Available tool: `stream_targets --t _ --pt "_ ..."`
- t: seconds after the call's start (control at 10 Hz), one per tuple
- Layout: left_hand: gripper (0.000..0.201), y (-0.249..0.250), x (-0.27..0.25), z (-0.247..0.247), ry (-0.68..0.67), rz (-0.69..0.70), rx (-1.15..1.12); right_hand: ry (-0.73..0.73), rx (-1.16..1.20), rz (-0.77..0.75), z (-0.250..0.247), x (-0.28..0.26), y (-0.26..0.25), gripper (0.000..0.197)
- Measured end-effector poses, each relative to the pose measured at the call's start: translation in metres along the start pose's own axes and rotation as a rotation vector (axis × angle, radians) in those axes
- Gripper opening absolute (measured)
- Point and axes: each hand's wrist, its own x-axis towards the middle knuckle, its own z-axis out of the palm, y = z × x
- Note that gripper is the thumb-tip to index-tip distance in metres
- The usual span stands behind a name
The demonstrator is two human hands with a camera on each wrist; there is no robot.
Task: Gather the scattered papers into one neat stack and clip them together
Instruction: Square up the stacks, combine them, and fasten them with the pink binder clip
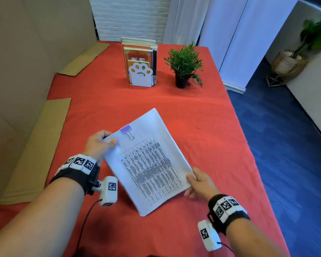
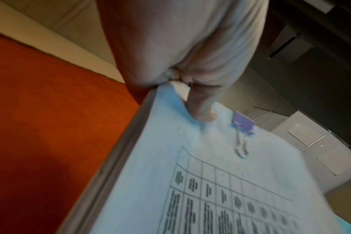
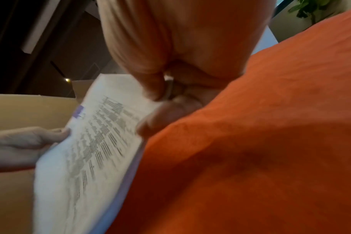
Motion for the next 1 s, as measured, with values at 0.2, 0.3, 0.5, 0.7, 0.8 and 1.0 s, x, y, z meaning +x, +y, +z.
stream_targets --t 0.2,0.3,0.5,0.7,0.8,1.0 --pt "0.072 -0.034 -0.017 0.021 -0.125 -0.039 0.424 0.365 0.012 0.093 -0.027 0.026 -0.01 0.02" --pt "0.093 -0.062 -0.04 0.027 -0.323 -0.067 0.788 0.466 0.053 0.143 -0.053 0.05 -0.013 0.016" --pt "0.107 -0.09 -0.076 0.032 -0.464 -0.208 1.164 0.551 0.048 0.254 -0.091 0.102 -0.009 0.021" --pt "0.106 -0.094 -0.08 0.033 -0.432 -0.186 1.182 0.501 0.009 0.281 -0.101 0.143 -0.018 0.025" --pt "0.106 -0.092 -0.081 0.034 -0.417 -0.185 1.196 0.412 0.028 0.299 -0.105 0.165 -0.026 0.024" --pt "0.106 -0.086 -0.081 0.035 -0.416 -0.199 1.2 0.44 -0.173 0.204 -0.11 0.185 -0.025 0.035"
